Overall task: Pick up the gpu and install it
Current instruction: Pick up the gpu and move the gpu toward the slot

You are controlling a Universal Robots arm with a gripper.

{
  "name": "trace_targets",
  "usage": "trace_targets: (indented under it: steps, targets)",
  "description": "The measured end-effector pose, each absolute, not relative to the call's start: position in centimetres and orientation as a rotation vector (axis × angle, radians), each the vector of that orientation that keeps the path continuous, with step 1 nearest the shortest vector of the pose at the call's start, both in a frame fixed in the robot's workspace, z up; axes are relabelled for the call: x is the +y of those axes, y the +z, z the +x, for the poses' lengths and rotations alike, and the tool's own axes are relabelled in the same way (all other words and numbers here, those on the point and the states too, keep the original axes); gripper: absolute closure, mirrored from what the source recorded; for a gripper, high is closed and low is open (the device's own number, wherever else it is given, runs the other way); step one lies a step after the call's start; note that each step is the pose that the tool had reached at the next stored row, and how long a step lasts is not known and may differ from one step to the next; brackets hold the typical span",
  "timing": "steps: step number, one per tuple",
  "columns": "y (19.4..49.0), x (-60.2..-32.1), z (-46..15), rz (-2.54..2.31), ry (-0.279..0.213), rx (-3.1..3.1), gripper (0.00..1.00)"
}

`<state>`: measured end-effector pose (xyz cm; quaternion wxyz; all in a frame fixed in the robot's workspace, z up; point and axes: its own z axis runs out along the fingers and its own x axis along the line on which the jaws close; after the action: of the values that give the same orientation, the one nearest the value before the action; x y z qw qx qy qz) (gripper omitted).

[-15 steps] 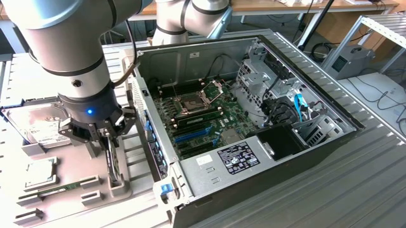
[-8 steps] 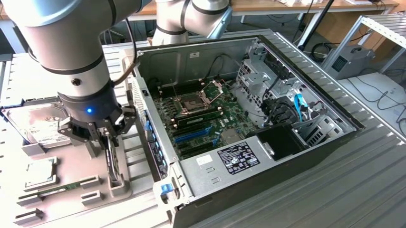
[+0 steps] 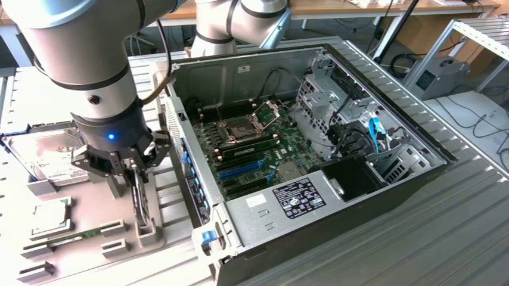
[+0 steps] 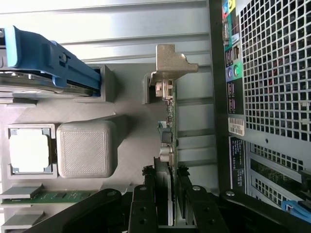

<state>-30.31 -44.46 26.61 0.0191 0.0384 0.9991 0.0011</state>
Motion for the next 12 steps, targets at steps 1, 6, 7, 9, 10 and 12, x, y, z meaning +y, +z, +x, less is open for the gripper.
trace_targets:
  steps: [1,6,7,9,10,12]
  targets:
    - [26.66,-44.46,-30.31,0.119,0.003,3.101,0.71]
    - [27.01,-44.46,-30.31,0.119,0.002,3.101,0.71]
    - [27.06,-44.45,-30.31,0.119,0.002,3.101,0.71]
    - [27.14,-44.45,-30.31,0.119,0.002,3.101,0.71]
    - [27.18,-44.45,-30.31,0.119,0.002,3.101,0.71]
    - [27.37,-44.46,-30.31,0.119,0.001,3.101,0.71]
